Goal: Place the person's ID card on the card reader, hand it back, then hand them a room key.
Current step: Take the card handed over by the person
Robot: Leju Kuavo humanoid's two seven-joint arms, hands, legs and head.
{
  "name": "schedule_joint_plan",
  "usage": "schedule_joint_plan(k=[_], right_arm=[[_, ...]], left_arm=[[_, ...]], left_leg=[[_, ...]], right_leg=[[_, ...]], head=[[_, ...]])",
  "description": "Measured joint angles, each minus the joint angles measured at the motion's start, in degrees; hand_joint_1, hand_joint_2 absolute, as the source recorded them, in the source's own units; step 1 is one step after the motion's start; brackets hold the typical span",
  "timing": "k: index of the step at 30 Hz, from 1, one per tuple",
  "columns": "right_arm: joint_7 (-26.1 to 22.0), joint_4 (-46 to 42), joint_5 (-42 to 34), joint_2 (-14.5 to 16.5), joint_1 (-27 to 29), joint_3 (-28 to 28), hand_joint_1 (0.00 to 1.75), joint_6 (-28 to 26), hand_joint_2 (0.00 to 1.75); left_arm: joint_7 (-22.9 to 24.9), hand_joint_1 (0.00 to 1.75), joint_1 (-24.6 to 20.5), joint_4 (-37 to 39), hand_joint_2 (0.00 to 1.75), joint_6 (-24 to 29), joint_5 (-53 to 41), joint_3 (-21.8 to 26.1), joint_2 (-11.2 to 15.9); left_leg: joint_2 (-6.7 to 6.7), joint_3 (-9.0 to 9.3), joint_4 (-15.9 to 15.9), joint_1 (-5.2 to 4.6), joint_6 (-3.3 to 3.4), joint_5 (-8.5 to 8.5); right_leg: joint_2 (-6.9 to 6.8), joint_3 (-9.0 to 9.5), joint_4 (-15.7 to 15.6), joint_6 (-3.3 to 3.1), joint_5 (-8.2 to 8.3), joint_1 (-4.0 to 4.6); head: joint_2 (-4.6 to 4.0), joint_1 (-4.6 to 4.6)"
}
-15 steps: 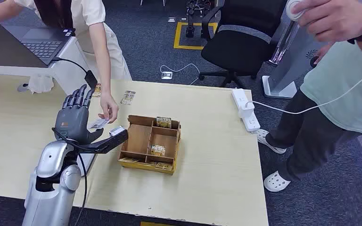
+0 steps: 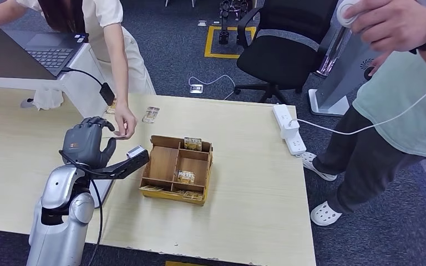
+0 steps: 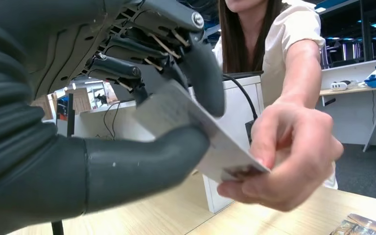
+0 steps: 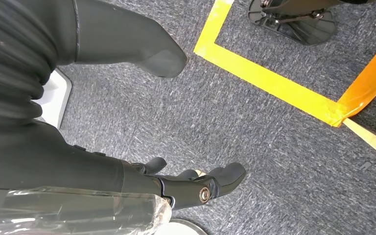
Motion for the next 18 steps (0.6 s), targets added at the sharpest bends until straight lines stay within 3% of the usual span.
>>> schedule_joint_plan(k=[18], right_arm=[[-0.24, -0.3, 0.2, 0.0, 0.0, 0.0, 0.0, -0.07, 1.75]], left_arm=[[-0.56, 1.75, -0.06, 0.0, 1.75, -0.03, 0.23, 0.05, 0.23]], left_leg=[[0.0, 0.0, 0.0, 0.0, -0.04, 0.03]], right_leg=[[0.0, 0.0, 0.01, 0.0, 0.0, 0.0]], head=[[0.0, -0.01]])
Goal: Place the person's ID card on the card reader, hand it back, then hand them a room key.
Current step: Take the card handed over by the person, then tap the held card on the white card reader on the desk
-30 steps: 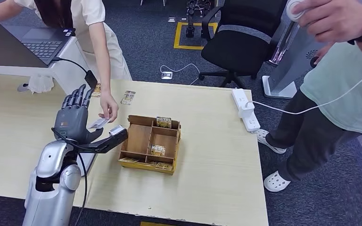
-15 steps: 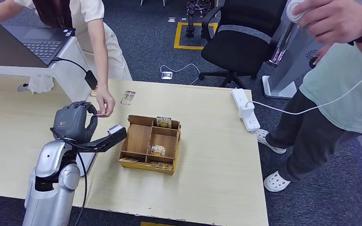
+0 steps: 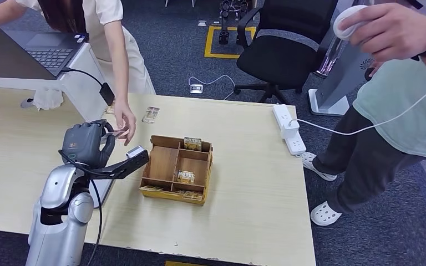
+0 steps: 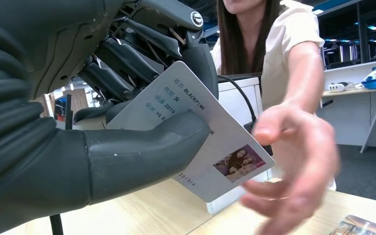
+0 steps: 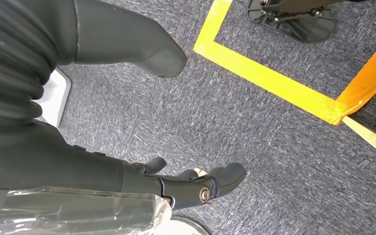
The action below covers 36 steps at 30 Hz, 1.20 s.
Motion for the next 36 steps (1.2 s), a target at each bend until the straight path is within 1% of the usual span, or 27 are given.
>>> schedule_joint_plan(k=[10, 15, 20, 36], right_arm=[[0.04, -0.02, -0.31, 0.0, 0.0, 0.01, 0.0, 0.04, 1.75], [1.16, -0.53, -1.73, 0.0, -0.01, 0.52, 0.0, 0.45, 1.75], [1.67, -0.67, -2.25, 0.0, -0.06, 0.78, 0.0, 0.48, 1.75], [1.79, -0.79, -2.27, 0.0, -0.07, 0.89, 0.0, 0.48, 1.75]], left_arm=[[-0.12, 1.75, 0.0, 0.0, 1.75, 0.08, -0.01, 0.01, 0.08], [1.33, 1.75, 0.03, 0.03, 1.75, -1.5, -3.41, 0.37, 0.2], [1.8, 1.75, 0.76, 0.54, 1.75, -2.28, -6.08, 1.28, 0.92], [1.8, 1.75, 1.46, 0.81, 1.75, -2.3, -6.43, 2.11, 1.43]], left_leg=[[0.0, 0.0, 0.0, 0.0, 0.0, 0.0], [0.0, 0.0, 0.0, 0.0, 0.0, 0.0], [0.0, 0.0, 0.0, 0.0, 0.0, 0.0], [0.0, -0.01, 0.0, 0.0, -0.01, 0.0]], right_leg=[[0.0, 0.0, 0.0, 0.0, 0.0, 0.0], [0.0, 0.0, 0.0, 0.0, 0.0, 0.0], [0.01, -0.01, 0.0, 0.0, 0.0, 0.0], [-0.01, -0.01, 0.01, 0.0, 0.0, 0.0]], head=[[0.0, 0.0], [0.0, 0.02], [0.0, 0.01], [0.0, 0.02]])
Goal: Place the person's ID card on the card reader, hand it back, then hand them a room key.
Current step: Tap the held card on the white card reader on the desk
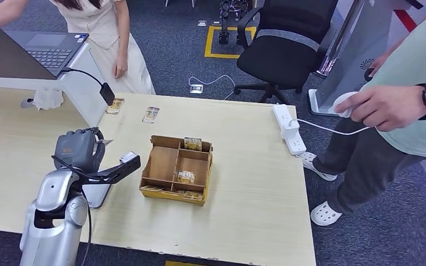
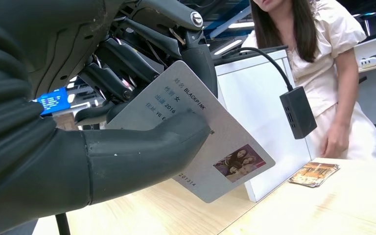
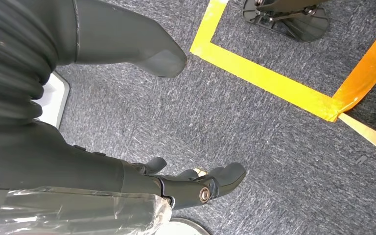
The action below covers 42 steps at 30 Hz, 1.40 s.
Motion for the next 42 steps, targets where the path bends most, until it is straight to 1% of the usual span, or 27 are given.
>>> schedule_joint_plan(k=[25, 27, 29, 31, 33, 36, 42], right_arm=[[0.0, -0.02, -0.02, 0.0, -0.01, 0.05, 0.0, -0.02, 1.75], [0.03, -0.03, -0.17, 0.0, -0.02, 0.11, 0.0, -0.17, 1.75], [0.14, -0.12, -0.43, 0.0, 0.0, 0.17, 0.0, -0.3, 1.75], [0.24, -0.28, -0.61, 0.0, 0.03, 0.18, 0.0, -0.3, 1.75], [0.38, -0.47, -0.69, 0.0, 0.02, 0.19, 0.0, -0.27, 1.75], [0.64, -0.7, -0.88, 0.0, 0.03, 0.19, 0.0, -0.26, 1.75], [0.74, -0.95, -1.15, 0.0, 0.04, 0.27, 0.0, -0.27, 1.75]], left_arm=[[0.09, 1.75, 0.07, 0.0, 1.75, -0.54, -0.29, 0.25, 0.01], [0.45, 1.75, 1.15, 0.1, 1.75, -3.17, -1.72, 0.29, 0.39], [0.37, 1.75, 3.86, 0.86, 1.75, -4.1, -2.97, 0.61, 1.02], [-0.32, 1.75, 6.59, 2.18, 1.75, -2.02, -3.11, 1.15, 1.32], [-0.68, 1.75, 8.11, 3.14, 1.75, -1.12, -3.18, 1.71, 1.38], [-0.72, 1.75, 9.05, 3.82, 1.75, -1.35, -3.21, 2.42, 1.4], [-0.74, 1.75, 9.57, 4.2, 1.75, -1.85, -3.23, 3.28, 1.4]], left_leg=[[-0.01, -0.01, -0.01, 0.0, 0.0, 0.0], [0.05, 0.04, -0.05, -0.01, -0.02, -0.01], [0.21, 0.11, -0.09, -0.02, -0.03, -0.03], [0.23, 0.06, -0.1, -0.02, -0.04, -0.03], [0.14, -0.01, -0.1, -0.02, -0.04, -0.02], [0.11, -0.01, -0.1, -0.01, -0.05, -0.02], [0.11, 0.0, -0.1, -0.01, -0.06, 0.0]], right_leg=[[0.0, 0.01, 0.0, 0.0, 0.0, 0.0], [0.07, 0.05, 0.0, 0.0, -0.01, -0.01], [0.23, 0.0, 0.0, 0.0, -0.01, -0.02], [0.26, -0.11, 0.0, -0.01, -0.01, -0.02], [0.15, -0.14, 0.0, -0.02, -0.01, -0.02], [0.13, -0.13, 0.0, -0.02, -0.01, -0.02], [0.13, -0.11, 0.0, -0.04, 0.01, -0.01]], head=[[0.0, 0.0], [0.0, 0.0], [0.0, -0.06], [0.0, -0.09], [0.0, -0.07], [0.0, -0.08], [0.0, -0.07]])
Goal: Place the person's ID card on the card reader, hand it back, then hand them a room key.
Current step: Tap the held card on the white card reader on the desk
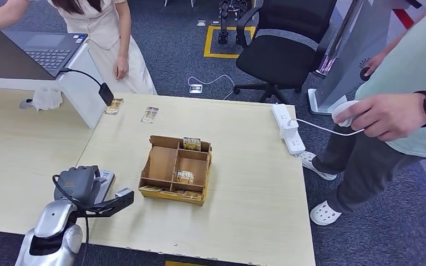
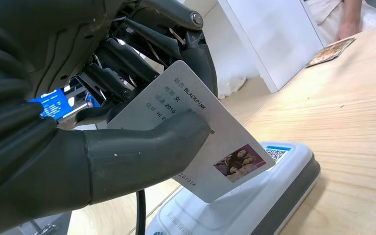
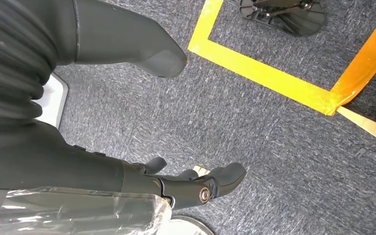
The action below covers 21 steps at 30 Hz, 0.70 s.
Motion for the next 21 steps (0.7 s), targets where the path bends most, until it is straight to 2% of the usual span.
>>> schedule_joint_plan(k=[21], right_arm=[[0.07, -0.27, -0.03, 0.0, 0.0, 0.07, 0.0, 0.11, 1.75]], left_arm=[[-0.07, 1.75, 0.03, 0.0, 1.75, -0.16, -0.02, 0.41, -0.04]], left_leg=[[0.0, 0.0, 0.0, 0.0, -0.02, 0.02]], right_leg=[[0.0, 0.0, 0.0, -0.01, 0.0, 0.0]], head=[[0.0, 0.01]])
